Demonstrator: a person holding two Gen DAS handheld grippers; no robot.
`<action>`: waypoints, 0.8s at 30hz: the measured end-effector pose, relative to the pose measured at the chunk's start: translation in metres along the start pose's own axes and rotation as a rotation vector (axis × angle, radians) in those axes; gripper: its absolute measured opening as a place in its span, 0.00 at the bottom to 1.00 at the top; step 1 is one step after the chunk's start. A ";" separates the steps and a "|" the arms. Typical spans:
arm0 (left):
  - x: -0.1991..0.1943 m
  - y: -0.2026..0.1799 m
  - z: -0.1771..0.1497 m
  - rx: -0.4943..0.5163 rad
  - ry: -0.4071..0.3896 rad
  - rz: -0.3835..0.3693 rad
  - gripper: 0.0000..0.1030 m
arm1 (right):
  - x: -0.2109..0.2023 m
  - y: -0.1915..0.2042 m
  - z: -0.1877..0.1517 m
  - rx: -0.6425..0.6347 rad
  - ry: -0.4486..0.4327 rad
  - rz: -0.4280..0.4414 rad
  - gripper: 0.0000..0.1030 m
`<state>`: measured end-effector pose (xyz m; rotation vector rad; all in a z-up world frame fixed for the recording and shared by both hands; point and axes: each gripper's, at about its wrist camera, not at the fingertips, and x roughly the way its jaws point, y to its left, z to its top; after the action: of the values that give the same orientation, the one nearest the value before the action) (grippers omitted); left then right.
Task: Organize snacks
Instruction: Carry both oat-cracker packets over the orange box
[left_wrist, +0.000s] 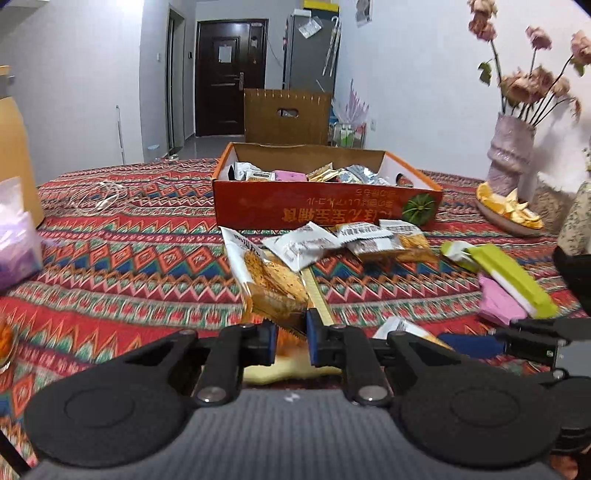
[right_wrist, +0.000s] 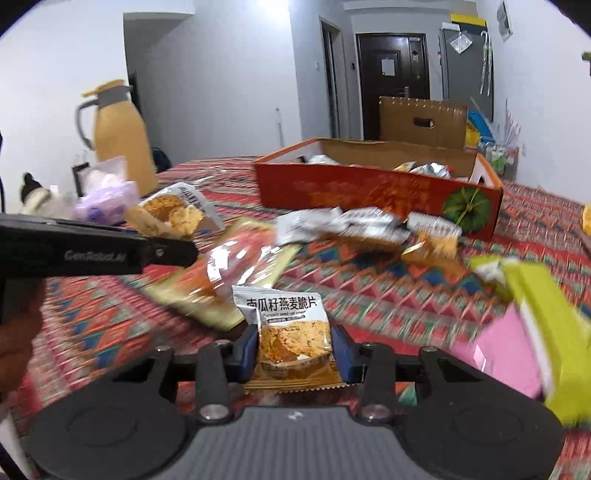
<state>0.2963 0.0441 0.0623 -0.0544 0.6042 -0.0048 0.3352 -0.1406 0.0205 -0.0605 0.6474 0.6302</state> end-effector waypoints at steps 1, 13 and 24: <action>-0.006 0.000 -0.003 0.001 -0.004 -0.011 0.16 | -0.008 0.004 -0.005 0.015 -0.001 0.006 0.40; -0.030 0.011 -0.008 -0.003 -0.063 -0.073 0.16 | -0.041 0.022 -0.004 0.032 -0.054 -0.067 0.40; 0.027 0.036 0.096 0.044 -0.185 -0.100 0.16 | -0.004 0.001 0.101 -0.050 -0.177 -0.025 0.40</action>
<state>0.3728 0.0844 0.1237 -0.0422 0.4162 -0.1089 0.3873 -0.1168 0.1042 -0.0587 0.4587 0.6199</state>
